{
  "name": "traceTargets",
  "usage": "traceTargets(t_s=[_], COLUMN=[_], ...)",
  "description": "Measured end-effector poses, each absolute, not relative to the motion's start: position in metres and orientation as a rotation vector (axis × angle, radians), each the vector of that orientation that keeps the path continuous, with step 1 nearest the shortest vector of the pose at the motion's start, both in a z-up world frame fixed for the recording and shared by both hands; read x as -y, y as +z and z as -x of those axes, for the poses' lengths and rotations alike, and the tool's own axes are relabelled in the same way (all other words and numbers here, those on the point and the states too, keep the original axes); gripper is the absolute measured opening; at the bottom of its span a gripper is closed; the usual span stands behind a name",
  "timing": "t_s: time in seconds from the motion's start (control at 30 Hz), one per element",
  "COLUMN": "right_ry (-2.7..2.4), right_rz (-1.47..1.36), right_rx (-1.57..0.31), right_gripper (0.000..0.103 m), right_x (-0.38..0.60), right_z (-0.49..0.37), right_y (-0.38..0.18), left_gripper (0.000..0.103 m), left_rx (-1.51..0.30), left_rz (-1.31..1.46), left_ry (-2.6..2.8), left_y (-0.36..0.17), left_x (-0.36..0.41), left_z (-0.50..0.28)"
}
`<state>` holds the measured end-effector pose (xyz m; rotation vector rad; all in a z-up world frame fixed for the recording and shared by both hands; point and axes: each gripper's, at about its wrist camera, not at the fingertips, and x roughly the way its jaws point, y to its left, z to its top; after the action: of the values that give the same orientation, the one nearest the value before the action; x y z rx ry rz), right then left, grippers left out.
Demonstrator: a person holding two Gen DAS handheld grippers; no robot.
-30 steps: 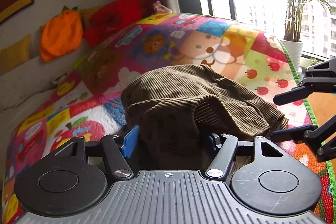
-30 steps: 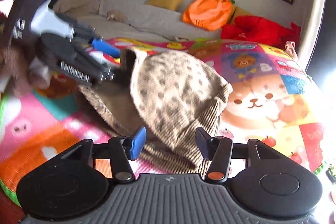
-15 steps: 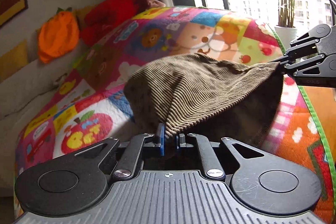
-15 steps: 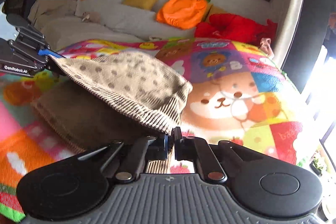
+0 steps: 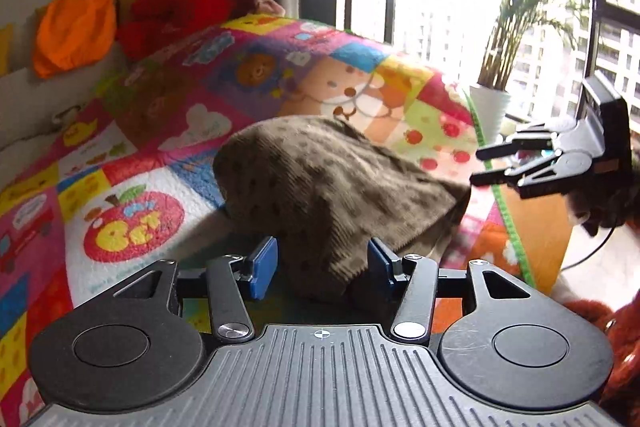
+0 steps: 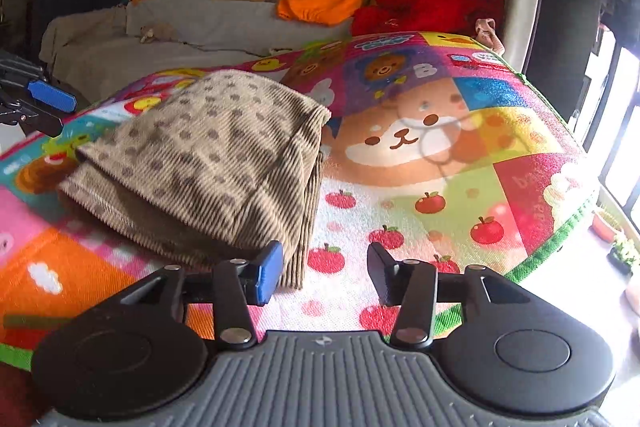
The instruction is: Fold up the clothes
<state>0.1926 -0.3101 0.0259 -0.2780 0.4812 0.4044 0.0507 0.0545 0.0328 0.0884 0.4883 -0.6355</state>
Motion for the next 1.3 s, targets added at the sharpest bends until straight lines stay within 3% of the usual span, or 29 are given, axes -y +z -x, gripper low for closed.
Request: traceTargets(t_s=[0.17, 0.33, 0.43, 0.53, 0.77, 0.97, 1.1, 1.3], right_ry=[0.485, 0.645, 0.698, 0.693, 0.704, 0.585, 0.509, 0.521], right_rz=[0.103, -0.096, -0.141, -0.122, -0.141, -0.009, 0.176, 0.152], right_rx=[-0.451, -0.54, -0.618, -0.729, -0.772, -0.655, -0.685, -0.67], right_gripper=[0.074, 0.088, 0.103, 0.103, 0.103, 0.103, 0.103, 0.103], right_x=[0.301, 0.267, 0.244, 0.227, 0.226, 0.241, 0.222, 0.231], right_z=[-0.229, -0.28, -0.303, -0.324, -0.334, -0.337, -0.345, -0.345], right_y=[0.05, 0.041, 0.027, 0.006, 0.003, 0.032, 0.01, 0.019], left_gripper=[0.057, 0.059, 0.059, 0.059, 0.062, 0.063, 0.063, 0.063], left_rx=[-0.447, -0.634, -0.668, -0.671, -0.634, -0.625, -0.622, -0.613], left_rz=[0.124, 0.191, 0.173, 0.129, 0.122, 0.129, 0.141, 0.146], left_ry=[-0.707, -0.635, -0.646, -0.642, -0.654, -0.661, -0.666, -0.67], left_y=[0.046, 0.017, 0.011, 0.008, 0.0, -0.001, -0.002, -0.004], left_x=[-0.041, -0.009, -0.002, 0.004, 0.005, 0.003, 0.002, 0.0], left_z=[-0.112, -0.199, -0.223, -0.227, -0.224, -0.226, -0.225, -0.224])
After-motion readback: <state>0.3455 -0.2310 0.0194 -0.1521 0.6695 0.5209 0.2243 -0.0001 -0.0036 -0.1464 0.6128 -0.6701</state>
